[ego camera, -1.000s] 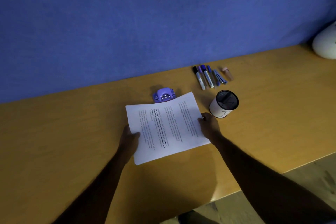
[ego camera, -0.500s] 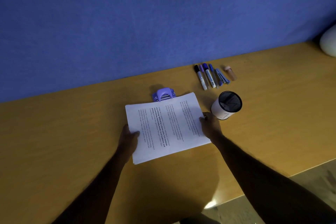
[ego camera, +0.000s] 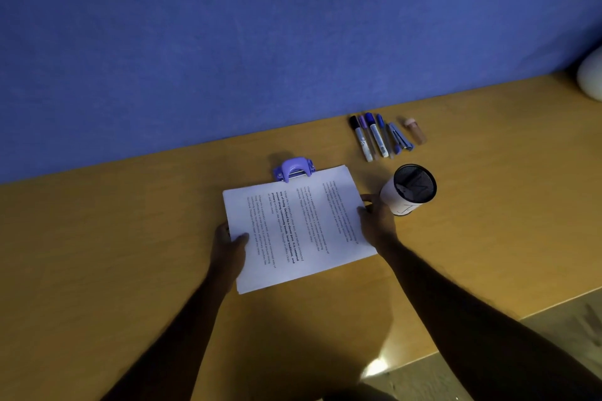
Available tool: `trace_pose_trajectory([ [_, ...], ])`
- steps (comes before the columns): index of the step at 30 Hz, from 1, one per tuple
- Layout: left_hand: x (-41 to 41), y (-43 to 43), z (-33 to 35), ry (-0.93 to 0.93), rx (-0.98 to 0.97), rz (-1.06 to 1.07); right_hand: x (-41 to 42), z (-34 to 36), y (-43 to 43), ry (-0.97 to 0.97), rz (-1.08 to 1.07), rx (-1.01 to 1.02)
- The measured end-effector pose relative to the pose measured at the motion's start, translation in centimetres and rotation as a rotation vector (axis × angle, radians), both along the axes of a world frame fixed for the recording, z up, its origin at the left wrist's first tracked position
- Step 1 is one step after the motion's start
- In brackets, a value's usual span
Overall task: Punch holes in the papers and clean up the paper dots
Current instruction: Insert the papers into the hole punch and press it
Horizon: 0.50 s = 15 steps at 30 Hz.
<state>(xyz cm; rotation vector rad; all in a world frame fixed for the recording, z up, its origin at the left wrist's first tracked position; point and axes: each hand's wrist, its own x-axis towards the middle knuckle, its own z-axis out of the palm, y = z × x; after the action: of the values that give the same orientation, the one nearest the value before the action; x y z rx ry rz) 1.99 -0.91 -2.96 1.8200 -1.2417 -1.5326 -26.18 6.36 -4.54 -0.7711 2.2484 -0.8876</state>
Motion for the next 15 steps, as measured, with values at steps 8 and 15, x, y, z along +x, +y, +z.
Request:
trace_pose_trajectory([
  [8,1.0,0.3,-1.0,0.007,0.01,0.025,0.1,0.1,-0.6,0.004,0.046,0.008],
  [15,0.1,-0.3,-1.0,0.0,-0.021,0.008,-0.2,0.2,-0.9,0.054,0.007,-0.027],
])
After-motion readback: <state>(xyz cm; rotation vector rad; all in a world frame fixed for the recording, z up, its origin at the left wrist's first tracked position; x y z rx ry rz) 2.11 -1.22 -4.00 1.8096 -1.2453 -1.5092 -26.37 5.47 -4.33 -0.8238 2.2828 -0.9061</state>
